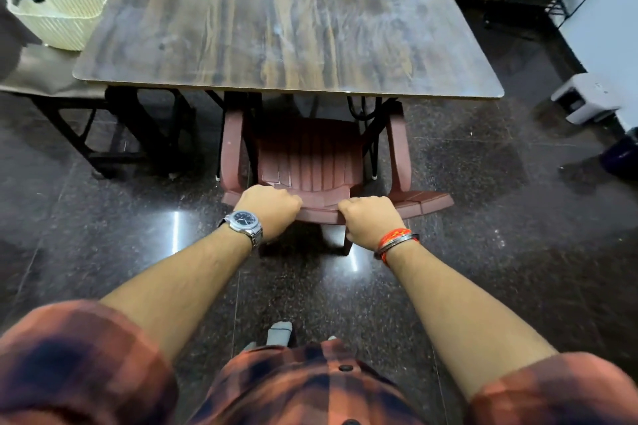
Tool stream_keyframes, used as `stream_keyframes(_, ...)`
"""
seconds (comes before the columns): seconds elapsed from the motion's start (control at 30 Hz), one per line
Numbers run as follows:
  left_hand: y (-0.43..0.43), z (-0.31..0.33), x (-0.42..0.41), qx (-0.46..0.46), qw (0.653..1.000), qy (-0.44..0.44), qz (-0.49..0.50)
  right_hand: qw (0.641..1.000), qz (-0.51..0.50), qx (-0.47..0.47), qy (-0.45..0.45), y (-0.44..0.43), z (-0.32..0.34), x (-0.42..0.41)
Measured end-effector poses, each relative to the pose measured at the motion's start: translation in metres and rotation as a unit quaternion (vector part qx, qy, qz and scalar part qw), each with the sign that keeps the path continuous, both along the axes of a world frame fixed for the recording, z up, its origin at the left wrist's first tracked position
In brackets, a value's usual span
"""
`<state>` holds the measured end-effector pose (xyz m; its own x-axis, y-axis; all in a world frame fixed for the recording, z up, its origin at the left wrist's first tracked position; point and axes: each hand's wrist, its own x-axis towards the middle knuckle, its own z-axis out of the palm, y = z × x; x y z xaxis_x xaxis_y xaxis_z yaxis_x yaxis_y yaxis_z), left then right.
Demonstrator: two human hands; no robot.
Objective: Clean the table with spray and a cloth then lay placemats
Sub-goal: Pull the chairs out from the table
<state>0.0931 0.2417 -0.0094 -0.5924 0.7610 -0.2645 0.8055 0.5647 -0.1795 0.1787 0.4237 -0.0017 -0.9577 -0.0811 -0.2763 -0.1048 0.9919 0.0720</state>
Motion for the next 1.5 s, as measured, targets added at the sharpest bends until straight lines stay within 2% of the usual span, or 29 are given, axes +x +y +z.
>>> stream_keyframes(0.37, 0.02, -0.015, -0.005, 0.02, 0.998, 0.007, 0.057, 0.999, 0.038, -0.016, 0.026, 0.028, -0.019, -0.015)
stream_keyframes(0.57, 0.054, -0.011, -0.004, 0.037, 0.998, 0.013, 0.047, 0.999, 0.011, 0.004, 0.044, 0.059, -0.023, -0.018)
stream_keyframes(0.73, 0.044, -0.013, -0.016, 0.029, 0.999, 0.02, 0.031, 0.999, 0.013, -0.005, 0.046, 0.05, -0.021, -0.024)
stream_keyframes(0.97, 0.021, -0.009, -0.05, 0.02, 0.996, 0.019, 0.085, 0.998, 0.033, -0.016, 0.043, 0.023, -0.017, -0.058)
stream_keyframes(1.5, 0.024, -0.018, -0.051, 0.015, 0.995, 0.002, 0.096, 0.994, 0.06, -0.052, 0.073, 0.033, -0.026, -0.061)
